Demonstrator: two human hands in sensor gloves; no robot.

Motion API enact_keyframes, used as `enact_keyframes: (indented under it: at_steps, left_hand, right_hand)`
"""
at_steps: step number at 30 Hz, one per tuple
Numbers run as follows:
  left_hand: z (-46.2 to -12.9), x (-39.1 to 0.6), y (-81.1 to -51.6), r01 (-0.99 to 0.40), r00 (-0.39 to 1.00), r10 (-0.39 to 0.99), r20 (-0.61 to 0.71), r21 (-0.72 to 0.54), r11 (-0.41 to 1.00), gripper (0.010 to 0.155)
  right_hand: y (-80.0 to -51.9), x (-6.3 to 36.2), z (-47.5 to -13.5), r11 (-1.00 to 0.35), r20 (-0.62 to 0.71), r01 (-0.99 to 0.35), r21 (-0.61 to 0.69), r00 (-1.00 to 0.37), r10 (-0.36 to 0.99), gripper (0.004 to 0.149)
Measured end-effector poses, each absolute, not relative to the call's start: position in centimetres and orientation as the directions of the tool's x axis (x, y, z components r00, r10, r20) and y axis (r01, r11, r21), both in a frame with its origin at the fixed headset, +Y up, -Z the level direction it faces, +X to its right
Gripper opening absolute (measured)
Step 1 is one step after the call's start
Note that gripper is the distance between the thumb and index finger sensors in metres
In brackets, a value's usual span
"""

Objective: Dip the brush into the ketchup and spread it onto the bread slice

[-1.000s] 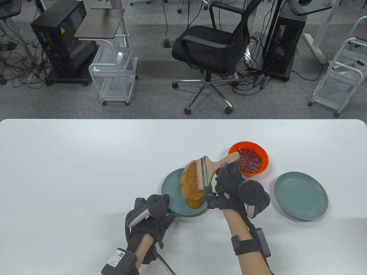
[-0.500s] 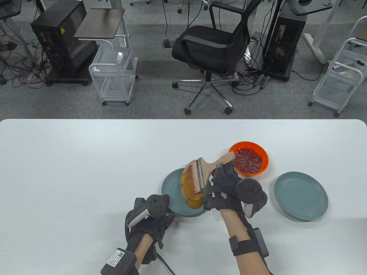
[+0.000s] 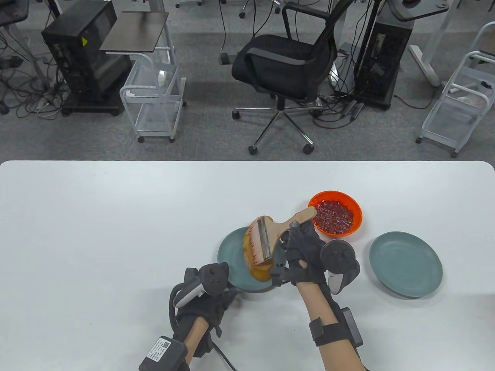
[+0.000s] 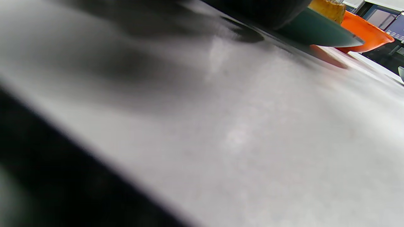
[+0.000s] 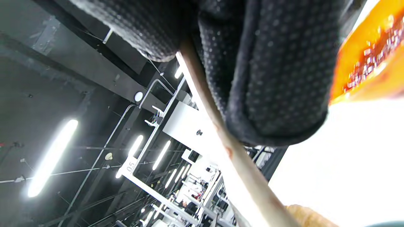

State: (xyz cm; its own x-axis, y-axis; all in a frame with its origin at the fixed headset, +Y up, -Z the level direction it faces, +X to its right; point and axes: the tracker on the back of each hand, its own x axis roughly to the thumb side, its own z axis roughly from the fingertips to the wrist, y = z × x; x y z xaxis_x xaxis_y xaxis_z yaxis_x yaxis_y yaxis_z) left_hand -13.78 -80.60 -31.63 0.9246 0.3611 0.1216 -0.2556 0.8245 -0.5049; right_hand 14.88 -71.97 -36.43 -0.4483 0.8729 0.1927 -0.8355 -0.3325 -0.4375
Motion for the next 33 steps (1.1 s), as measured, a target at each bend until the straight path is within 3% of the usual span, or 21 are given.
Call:
enact_keyframes:
  at_steps: [5, 10, 14, 20, 24, 29, 33]
  left_hand:
    - [-31.7, -13.9, -80.6, -0.266, 0.920, 0.374, 0.119, -0.510, 0.818, 0.070]
    - [-31.7, -13.9, -80.6, -0.266, 0.920, 0.373, 0.117, -0.512, 0.817, 0.070]
    - [-31.7, -14.0, -80.6, -0.269, 0.919, 0.376, 0.117, -0.510, 0.817, 0.070]
    - [-31.7, -14.0, -80.6, -0.272, 0.918, 0.380, 0.117, -0.513, 0.814, 0.069]
    - [-31.7, -13.8, -80.6, -0.261, 0.923, 0.367, 0.118, -0.510, 0.820, 0.070]
    - [-31.7, -13.9, -80.6, -0.272, 0.919, 0.377, 0.115, -0.509, 0.817, 0.069]
    - [-31.7, -13.8, -80.7, -0.260, 0.923, 0.366, 0.121, -0.506, 0.822, 0.070]
  right_hand:
    - [-70.8, 17.0, -36.2, -0.363, 0.224, -0.746, -0.559, -0.557, 0.800, 0.052]
    - [-72.2, 15.9, -36.5, -0.236, 0.203, -0.860, -0.453, -0.358, 0.912, 0.052]
    - [-72.6, 14.6, -36.6, -0.285, 0.199, -0.861, -0.421, -0.394, 0.897, 0.052]
    - [-70.8, 16.7, -36.2, -0.378, 0.217, -0.752, -0.540, -0.559, 0.800, 0.052]
    - [-70.2, 16.6, -36.0, -0.315, 0.257, -0.793, -0.521, -0.498, 0.828, 0.052]
    - [-72.3, 14.4, -36.2, -0.220, 0.198, -0.881, -0.419, -0.325, 0.925, 0.052]
    - [-72.2, 14.7, -36.2, -0.312, 0.211, -0.830, -0.462, -0.444, 0.871, 0.052]
